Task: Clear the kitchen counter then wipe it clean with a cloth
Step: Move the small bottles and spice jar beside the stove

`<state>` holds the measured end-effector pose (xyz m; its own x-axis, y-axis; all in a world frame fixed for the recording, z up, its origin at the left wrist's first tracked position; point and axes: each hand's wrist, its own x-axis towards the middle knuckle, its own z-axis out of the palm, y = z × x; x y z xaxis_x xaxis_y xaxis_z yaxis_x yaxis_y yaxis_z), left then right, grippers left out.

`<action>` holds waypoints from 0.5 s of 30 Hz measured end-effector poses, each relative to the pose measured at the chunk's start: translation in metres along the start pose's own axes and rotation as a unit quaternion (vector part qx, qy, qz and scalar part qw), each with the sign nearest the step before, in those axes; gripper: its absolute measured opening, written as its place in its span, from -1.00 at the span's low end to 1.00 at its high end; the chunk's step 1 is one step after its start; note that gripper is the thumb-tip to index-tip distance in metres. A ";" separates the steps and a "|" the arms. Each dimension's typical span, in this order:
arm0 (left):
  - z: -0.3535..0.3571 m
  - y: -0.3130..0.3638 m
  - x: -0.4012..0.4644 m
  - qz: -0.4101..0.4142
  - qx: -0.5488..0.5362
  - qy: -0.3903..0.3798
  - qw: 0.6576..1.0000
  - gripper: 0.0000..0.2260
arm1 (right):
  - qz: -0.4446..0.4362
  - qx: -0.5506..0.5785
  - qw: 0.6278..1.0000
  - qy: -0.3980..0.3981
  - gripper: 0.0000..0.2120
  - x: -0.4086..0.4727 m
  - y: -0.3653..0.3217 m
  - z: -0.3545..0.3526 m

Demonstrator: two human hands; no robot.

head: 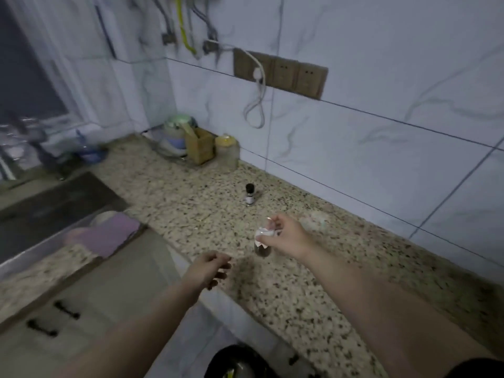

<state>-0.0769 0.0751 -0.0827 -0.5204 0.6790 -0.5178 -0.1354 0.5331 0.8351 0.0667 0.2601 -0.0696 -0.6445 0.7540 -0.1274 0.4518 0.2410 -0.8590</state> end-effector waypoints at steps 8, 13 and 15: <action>-0.217 -0.095 -0.114 0.020 -0.067 0.118 0.991 -0.94 | -0.128 -0.037 0.980 -0.147 -0.64 -0.041 -0.156 0.219; -0.338 -0.154 -0.199 0.030 -0.121 0.220 0.967 -0.82 | -0.213 -0.040 0.941 -0.258 -0.64 -0.094 -0.260 0.359; -0.374 -0.177 -0.230 0.038 -0.128 0.253 0.958 -0.71 | -0.248 -0.040 0.922 -0.296 -0.64 -0.116 -0.296 0.407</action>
<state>-0.2484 -0.3639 -0.0421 -0.8701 0.3456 -0.3515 -0.2499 0.3056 0.9188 -0.2431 -0.1478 -0.0029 -0.9969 0.0790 0.0020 0.0401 0.5274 -0.8487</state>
